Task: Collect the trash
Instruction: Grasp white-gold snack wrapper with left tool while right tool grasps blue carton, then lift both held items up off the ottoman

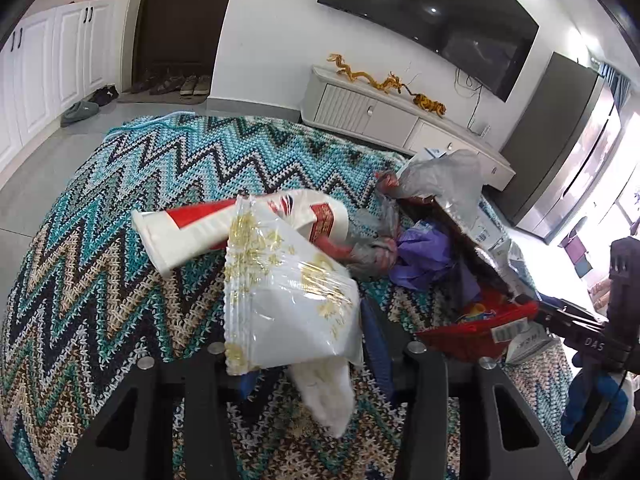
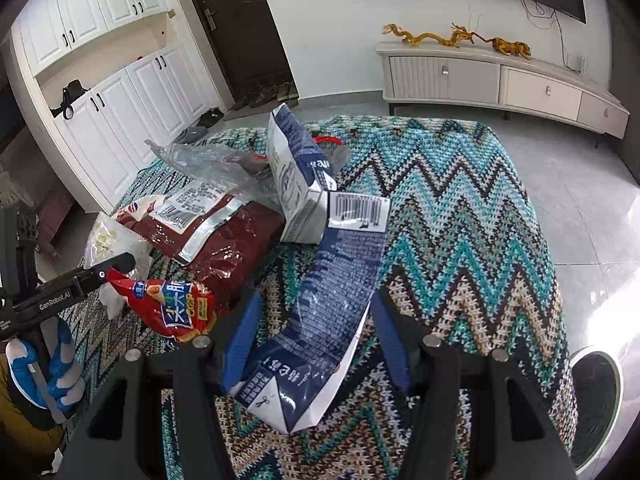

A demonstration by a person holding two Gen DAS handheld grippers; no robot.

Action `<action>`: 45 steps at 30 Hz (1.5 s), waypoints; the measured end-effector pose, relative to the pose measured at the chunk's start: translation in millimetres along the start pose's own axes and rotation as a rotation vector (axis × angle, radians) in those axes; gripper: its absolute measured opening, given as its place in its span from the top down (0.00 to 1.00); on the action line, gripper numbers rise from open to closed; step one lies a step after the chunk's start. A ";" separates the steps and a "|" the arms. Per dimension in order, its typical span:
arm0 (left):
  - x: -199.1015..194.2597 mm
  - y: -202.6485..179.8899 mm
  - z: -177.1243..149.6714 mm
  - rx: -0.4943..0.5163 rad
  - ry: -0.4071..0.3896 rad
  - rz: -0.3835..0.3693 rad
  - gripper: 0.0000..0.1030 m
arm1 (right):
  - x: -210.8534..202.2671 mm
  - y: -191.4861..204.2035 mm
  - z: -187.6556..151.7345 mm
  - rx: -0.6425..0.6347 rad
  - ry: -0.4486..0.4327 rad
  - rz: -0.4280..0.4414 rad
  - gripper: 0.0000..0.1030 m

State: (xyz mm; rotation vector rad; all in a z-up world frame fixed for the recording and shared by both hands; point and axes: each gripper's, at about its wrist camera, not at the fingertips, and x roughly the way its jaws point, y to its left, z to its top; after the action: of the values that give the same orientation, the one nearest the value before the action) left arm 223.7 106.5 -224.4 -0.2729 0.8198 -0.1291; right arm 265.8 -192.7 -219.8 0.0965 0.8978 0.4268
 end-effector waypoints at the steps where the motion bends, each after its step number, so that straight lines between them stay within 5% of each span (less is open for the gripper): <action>1: -2.6 0.2 -0.9 -0.003 -0.003 -0.009 0.65 | 0.3 -0.4 0.3 0.003 0.002 0.001 0.46; 8: -17.9 -1.5 -6.9 0.007 -0.020 -0.046 0.80 | 2.1 -6.0 0.6 0.026 0.033 -0.002 0.54; 14: -37.3 -9.3 -7.8 0.028 -0.045 -0.072 0.82 | -0.3 -8.4 -0.1 0.044 0.068 -0.024 0.59; 19: -63.1 -12.9 -14.3 0.063 -0.068 -0.087 0.84 | -10.5 -6.4 -4.4 0.048 0.068 -0.022 0.76; 35: -136.7 -19.8 -48.1 0.119 -0.118 -0.170 0.85 | -95.4 16.4 -46.6 0.033 -0.011 -0.028 0.76; 45: -77.9 -32.0 -76.7 0.156 0.045 -0.201 0.85 | -93.7 11.0 -82.7 0.008 0.088 -0.060 0.76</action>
State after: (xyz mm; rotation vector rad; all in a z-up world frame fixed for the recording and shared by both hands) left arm 114.3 78.3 -210.2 -0.2051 0.8208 -0.3874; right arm 147.1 -228.0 -199.6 0.0582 0.9867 0.3744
